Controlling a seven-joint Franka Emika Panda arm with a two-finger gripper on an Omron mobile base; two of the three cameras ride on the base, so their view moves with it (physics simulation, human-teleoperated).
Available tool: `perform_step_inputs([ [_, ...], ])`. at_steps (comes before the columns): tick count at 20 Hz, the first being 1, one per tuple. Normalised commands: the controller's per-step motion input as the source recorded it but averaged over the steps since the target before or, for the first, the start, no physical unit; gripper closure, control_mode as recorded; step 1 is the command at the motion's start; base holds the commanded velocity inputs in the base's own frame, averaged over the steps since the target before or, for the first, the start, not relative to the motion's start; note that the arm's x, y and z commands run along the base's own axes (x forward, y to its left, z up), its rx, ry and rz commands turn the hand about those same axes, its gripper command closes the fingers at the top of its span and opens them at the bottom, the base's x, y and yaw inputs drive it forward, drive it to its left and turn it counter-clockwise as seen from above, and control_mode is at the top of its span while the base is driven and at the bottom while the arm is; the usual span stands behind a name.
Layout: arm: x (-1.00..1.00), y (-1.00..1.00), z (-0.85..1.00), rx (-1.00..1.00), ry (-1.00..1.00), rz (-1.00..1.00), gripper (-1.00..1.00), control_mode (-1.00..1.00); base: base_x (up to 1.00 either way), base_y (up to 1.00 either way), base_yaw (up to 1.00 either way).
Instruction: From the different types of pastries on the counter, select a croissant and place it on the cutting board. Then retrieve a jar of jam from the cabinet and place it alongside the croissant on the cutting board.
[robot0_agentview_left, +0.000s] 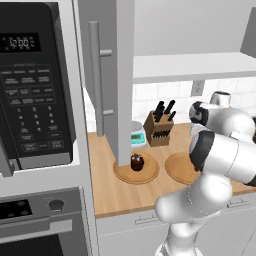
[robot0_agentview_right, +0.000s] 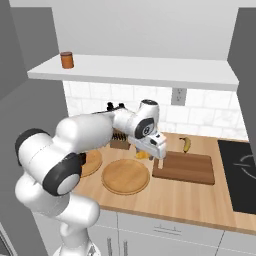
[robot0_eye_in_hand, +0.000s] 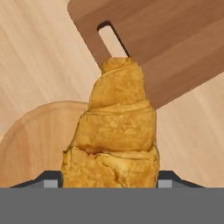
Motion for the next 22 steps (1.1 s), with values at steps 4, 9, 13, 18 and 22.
perform_step_inputs([
  [4,0.41,-1.0,0.05,-0.04,0.2,-0.11,1.0,-1.0,0.0,0.0,0.0],
  [9,0.06,-0.99,-0.25,-0.07,0.1,-0.13,1.0,-1.0,0.0,0.0,0.0],
  [13,0.12,-0.22,-0.34,-0.01,-0.12,-0.01,1.0,-1.0,0.0,0.0,0.0],
  [18,0.41,-0.06,-0.18,0.0,-0.18,0.0,1.0,-1.0,0.0,0.0,0.0],
  [22,0.54,0.05,-0.26,-0.04,-0.02,-0.04,1.0,-1.0,0.0,0.0,0.0],
])
